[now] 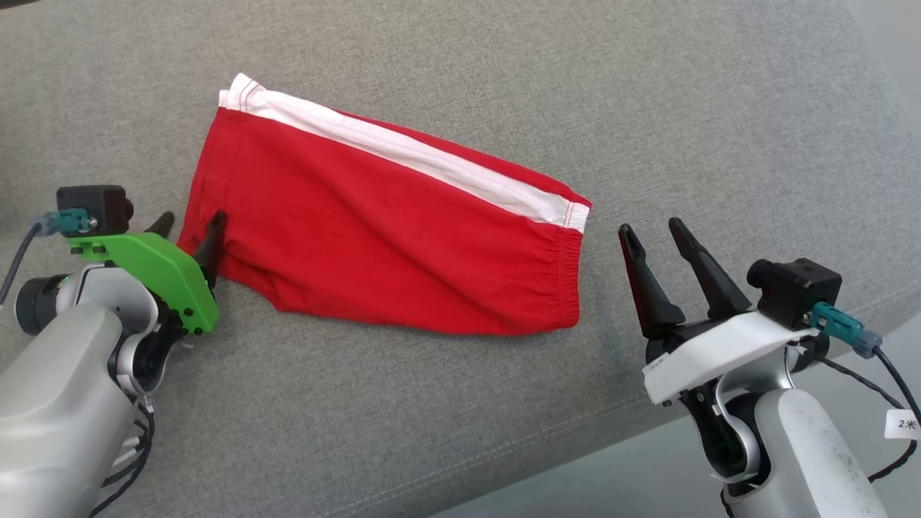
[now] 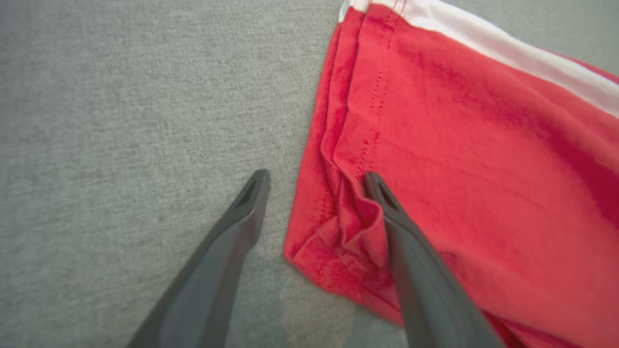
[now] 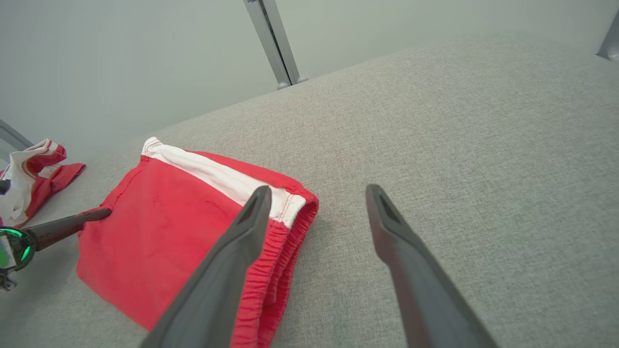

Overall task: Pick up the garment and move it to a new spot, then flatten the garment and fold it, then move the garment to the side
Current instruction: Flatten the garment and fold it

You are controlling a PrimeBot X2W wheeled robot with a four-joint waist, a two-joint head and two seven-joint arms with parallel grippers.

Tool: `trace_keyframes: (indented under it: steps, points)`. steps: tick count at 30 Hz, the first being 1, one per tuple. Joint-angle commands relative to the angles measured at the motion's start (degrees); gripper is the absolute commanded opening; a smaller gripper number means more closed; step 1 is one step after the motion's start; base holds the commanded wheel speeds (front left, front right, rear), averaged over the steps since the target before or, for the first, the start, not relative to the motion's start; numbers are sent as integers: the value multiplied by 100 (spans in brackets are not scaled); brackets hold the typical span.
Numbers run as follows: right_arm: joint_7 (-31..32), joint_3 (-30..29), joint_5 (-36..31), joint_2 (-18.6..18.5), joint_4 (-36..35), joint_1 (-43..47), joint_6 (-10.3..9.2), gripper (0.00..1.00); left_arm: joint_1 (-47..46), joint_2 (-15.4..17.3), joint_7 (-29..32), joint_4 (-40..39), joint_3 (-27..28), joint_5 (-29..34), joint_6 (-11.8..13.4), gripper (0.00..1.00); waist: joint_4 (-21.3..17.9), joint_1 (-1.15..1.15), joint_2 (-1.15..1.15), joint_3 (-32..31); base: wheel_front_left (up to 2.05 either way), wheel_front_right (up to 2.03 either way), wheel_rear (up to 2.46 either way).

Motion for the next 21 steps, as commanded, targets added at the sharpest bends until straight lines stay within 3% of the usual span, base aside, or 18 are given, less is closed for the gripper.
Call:
trace_keyframes:
  steps: [1, 4, 6, 9, 16, 21]
  points:
    - [34, -20, -55, 21, -71, 55, -2, 100, 174, -130, 256, 148, -170, -93, -117, 100, 17, 0, 0, -20, 0, 0, 0]
    - [59, -27, -62, 31, -113, 103, -2, 100, 193, -277, 505, 193, -289, -119, -257, 100, 44, 0, 0, -40, 0, 0, 0]
    - [66, -13, -72, 37, -133, 108, -2, 100, 187, -330, 549, 238, -363, -67, -272, 45, 57, 0, 0, -51, 0, 0, 0]
    - [66, 3, -67, 39, -145, 92, -2, 100, 158, -385, 481, 316, -393, -31, -226, 0, 64, 0, 0, -67, 0, 0, 0]
    - [18, -81, -86, 44, -84, 129, -2, 100, 148, -477, 187, 370, -305, -8, -119, 0, 164, 0, 0, -164, 0, 0, 0]
    - [13, -264, -100, 4, -37, 202, -2, 100, 432, -591, -379, 88, 2, -198, 233, 0, 401, 0, 0, -363, 0, 0, 0]
